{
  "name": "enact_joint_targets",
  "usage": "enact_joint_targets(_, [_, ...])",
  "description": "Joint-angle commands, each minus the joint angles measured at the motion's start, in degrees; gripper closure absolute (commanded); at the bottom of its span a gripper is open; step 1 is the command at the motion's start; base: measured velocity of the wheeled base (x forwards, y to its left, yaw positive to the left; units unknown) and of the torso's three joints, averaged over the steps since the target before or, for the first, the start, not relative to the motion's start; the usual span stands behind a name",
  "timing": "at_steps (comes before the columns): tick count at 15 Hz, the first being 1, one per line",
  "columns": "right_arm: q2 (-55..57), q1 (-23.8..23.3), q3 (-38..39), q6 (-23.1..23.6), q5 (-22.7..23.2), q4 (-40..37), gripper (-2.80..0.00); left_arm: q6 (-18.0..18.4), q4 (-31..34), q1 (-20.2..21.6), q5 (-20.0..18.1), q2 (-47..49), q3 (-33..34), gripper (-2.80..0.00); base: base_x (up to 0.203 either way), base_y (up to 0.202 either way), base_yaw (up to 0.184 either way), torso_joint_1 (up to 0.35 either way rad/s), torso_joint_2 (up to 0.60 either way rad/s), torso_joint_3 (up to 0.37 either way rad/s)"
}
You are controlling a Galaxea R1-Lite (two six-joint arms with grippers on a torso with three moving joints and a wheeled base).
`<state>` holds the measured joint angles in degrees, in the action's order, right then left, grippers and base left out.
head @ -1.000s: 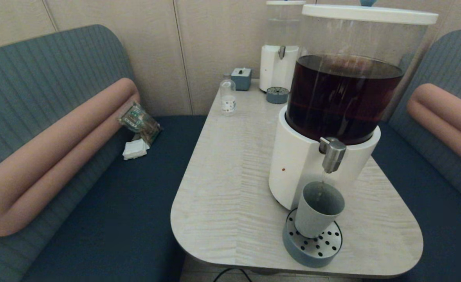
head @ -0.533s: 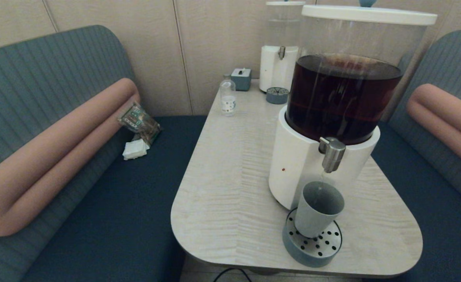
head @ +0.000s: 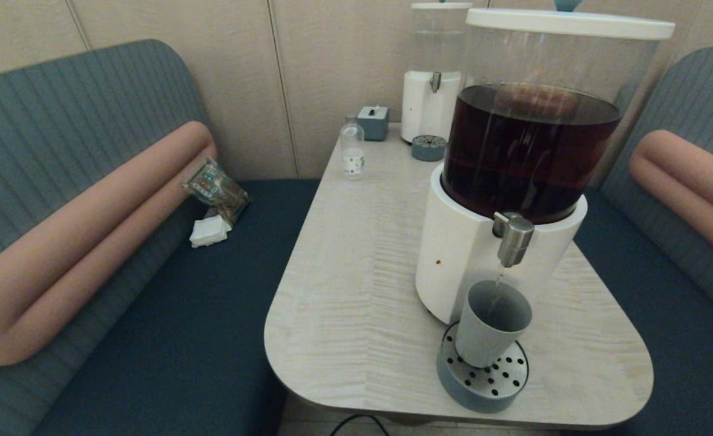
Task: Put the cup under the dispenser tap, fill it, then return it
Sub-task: Turn off the faucet
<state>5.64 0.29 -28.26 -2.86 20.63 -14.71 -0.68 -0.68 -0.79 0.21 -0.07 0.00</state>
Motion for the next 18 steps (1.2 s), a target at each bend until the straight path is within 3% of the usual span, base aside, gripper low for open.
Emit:
enact_joint_targets(1, [-3.9,0.1,4.3,2.0,-1.7,3.2,0.0,0.0,0.0,0.0,0.0,0.0,0.1,0.0,0.0,0.0,0.0,0.0,0.0,0.0])
enact_joint_targets(4, [-5.7,0.0,15.5,4.9,-10.5,17.1,0.0,0.0,0.0,0.0,0.1,0.0,0.1,0.0,0.0,0.0,0.0,0.0,0.0,0.0])
enact_joint_targets(7, [-5.8,0.0,28.0,6.6,-13.7,26.0,0.0,0.0,0.0,0.0,0.1,0.0,0.1,0.0,0.0,0.0,0.0,0.0,0.0,0.0])
enact_joint_targets(13, [-5.8,0.0,27.7,6.7,-14.4,20.2,0.0,0.0,0.0,0.0,0.1,0.0,0.1,0.0,0.0,0.0,0.0,0.0,0.0,0.0])
enact_joint_targets(15, [-5.8,0.0,26.6,6.5,-16.6,15.1,0.0,0.0,0.0,0.0,0.1,0.0,0.0,0.0,0.0,0.0,0.0,0.0,0.0,0.0])
enact_joint_targets(18, [-5.7,0.0,26.2,3.9,-18.0,13.9,0.0,0.0,0.0,0.0,0.1,0.0,0.1,0.0,0.0,0.0,0.0,0.0,0.0,0.0])
